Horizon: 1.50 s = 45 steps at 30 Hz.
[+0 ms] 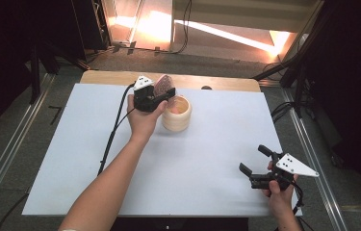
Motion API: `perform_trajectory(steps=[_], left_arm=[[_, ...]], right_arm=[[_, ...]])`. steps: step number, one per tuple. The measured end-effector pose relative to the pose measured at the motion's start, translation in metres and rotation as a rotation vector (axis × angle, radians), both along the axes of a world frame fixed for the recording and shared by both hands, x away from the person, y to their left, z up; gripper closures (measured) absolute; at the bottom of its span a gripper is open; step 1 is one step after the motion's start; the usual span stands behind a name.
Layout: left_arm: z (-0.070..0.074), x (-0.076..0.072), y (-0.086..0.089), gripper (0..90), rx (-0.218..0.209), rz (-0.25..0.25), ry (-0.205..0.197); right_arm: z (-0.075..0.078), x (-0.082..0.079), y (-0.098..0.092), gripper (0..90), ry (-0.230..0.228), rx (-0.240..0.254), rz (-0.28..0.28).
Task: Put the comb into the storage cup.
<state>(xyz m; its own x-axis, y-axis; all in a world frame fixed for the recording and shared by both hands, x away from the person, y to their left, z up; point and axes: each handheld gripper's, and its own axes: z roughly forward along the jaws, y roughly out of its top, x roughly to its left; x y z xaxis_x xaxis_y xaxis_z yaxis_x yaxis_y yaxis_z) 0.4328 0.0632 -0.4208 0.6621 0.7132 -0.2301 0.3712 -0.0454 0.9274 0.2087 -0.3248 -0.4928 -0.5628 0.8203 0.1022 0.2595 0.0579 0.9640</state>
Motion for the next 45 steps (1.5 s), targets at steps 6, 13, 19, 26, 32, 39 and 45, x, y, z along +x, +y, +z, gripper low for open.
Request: perform_trajectory(steps=[6,13,19,26,32,39,45], left_arm=[[0.000,0.001,0.001,63.4,-0.005,-0.004,0.001],[-0.003,0.006,0.006,62.6,-0.040,-0.014,0.049],[-0.004,0.006,0.009,58.0,-0.026,-0.007,0.061],[-0.007,0.008,0.016,39.8,-0.025,-0.001,0.079],[-0.007,0.002,0.017,17.5,0.032,0.034,0.036],[-0.006,-0.003,0.022,0.0,0.031,0.007,0.000],[-0.001,-0.011,0.023,0.0,0.053,-0.009,-0.027]], right_arm=[[0.000,0.000,0.000,0.0,-0.001,0.000,-0.002],[0.000,0.000,0.000,0.0,0.000,-0.001,0.001],[0.000,0.000,0.000,0.0,0.000,-0.003,0.001],[0.000,0.000,0.001,0.0,0.001,-0.002,0.001],[0.000,0.000,0.001,0.0,0.000,-0.002,0.001],[0.000,0.000,0.001,0.0,0.001,-0.004,0.000],[-0.001,0.001,0.002,0.0,0.003,-0.006,0.002]])
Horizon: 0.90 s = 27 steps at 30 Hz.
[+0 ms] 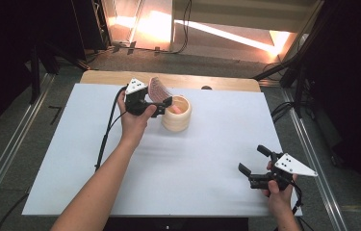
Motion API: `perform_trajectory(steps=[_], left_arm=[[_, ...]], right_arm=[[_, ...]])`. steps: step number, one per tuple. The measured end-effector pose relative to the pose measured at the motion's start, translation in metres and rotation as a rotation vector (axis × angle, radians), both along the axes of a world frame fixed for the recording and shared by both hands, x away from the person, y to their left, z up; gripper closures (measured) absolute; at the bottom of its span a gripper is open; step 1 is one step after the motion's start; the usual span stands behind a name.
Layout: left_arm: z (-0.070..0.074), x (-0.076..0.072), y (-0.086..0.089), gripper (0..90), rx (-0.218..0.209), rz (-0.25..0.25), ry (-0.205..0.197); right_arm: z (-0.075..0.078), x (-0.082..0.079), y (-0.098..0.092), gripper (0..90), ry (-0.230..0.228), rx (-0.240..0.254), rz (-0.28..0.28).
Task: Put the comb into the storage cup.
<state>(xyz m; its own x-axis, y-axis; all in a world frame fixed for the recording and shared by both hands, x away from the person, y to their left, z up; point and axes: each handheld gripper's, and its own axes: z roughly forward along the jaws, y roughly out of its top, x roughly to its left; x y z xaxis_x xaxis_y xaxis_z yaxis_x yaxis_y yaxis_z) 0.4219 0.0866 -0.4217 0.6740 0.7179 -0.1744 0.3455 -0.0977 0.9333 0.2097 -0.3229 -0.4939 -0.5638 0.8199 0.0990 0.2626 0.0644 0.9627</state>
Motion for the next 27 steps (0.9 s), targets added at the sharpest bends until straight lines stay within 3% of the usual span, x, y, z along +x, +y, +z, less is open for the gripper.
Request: perform_trajectory(steps=[3,15,27], left_arm=[[0.001,-0.003,0.003,0.0,-0.003,-0.011,-0.004],[0.004,-0.020,0.014,0.0,0.054,-0.034,-0.043],[0.007,-0.039,0.030,0.0,0.042,-0.038,-0.076]], right_arm=[[0.000,0.000,0.000,0.0,0.001,-0.001,-0.001],[-0.001,0.001,0.002,0.0,0.006,-0.008,0.002],[-0.001,0.001,0.002,0.0,0.007,-0.009,0.001]])
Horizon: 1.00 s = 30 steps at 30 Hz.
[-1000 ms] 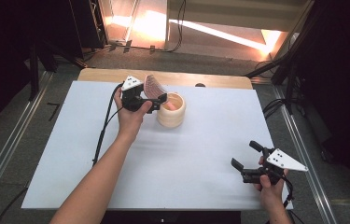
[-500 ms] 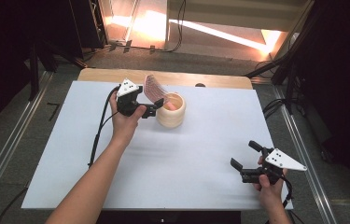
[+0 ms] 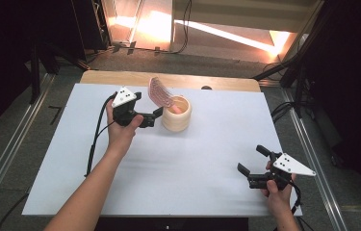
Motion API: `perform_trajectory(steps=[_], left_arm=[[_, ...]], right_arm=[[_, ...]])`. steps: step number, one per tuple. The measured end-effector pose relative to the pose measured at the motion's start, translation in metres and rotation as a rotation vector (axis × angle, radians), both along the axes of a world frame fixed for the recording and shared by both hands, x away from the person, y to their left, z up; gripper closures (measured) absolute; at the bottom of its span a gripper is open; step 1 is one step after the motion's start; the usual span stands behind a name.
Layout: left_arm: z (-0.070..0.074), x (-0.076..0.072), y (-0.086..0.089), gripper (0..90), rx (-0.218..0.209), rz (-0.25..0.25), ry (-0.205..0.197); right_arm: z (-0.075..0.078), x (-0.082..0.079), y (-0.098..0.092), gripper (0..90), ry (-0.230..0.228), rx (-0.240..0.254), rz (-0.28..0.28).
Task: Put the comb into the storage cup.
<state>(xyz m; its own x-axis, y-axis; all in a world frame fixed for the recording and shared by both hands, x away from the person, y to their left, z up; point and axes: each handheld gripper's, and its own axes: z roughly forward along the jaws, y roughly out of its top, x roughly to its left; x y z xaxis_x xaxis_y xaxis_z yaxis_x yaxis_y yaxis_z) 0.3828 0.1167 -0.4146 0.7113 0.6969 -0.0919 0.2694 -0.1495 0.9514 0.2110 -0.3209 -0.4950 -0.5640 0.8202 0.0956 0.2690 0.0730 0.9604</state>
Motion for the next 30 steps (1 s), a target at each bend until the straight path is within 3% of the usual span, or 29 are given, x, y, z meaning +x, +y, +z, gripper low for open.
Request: perform_trajectory(steps=[21,30], left_arm=[[-0.004,-0.047,0.031,0.0,0.027,-0.008,-0.073],[-0.008,-0.063,0.045,0.0,0.029,0.009,-0.077]], right_arm=[[0.000,0.000,0.001,0.0,0.000,-0.003,0.001],[0.000,0.000,0.002,0.0,-0.001,-0.006,0.003]])
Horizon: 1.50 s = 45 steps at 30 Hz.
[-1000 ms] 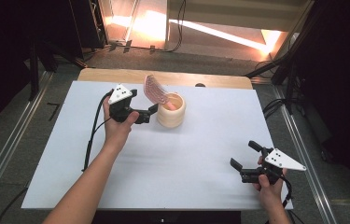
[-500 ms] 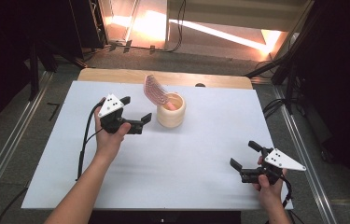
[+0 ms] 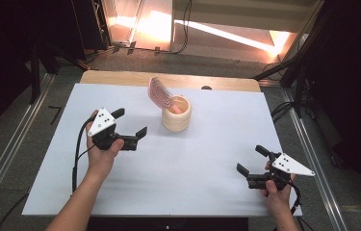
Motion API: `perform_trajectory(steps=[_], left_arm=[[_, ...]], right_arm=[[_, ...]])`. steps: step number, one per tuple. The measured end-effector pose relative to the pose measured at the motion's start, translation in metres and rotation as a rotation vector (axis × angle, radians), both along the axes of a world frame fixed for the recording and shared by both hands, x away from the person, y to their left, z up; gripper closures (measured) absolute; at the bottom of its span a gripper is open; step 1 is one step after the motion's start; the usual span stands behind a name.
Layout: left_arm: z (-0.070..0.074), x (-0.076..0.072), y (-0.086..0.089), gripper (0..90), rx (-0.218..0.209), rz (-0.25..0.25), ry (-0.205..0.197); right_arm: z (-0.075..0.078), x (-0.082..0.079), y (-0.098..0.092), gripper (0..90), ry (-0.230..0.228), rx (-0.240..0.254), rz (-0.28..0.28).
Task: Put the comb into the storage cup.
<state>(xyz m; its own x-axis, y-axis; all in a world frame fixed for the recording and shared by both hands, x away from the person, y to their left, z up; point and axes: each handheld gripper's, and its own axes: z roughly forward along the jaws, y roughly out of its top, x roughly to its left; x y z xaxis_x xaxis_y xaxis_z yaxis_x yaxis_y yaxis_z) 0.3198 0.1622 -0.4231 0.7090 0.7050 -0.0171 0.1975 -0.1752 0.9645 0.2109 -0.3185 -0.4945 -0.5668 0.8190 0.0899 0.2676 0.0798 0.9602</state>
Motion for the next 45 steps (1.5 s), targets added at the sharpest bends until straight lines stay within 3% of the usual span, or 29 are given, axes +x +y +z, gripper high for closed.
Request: perform_trajectory(steps=[45], left_arm=[[-0.042,-0.060,0.085,0.0,0.017,0.121,0.034]], right_arm=[[-0.003,0.001,0.002,0.0,0.015,-0.003,-0.012]])
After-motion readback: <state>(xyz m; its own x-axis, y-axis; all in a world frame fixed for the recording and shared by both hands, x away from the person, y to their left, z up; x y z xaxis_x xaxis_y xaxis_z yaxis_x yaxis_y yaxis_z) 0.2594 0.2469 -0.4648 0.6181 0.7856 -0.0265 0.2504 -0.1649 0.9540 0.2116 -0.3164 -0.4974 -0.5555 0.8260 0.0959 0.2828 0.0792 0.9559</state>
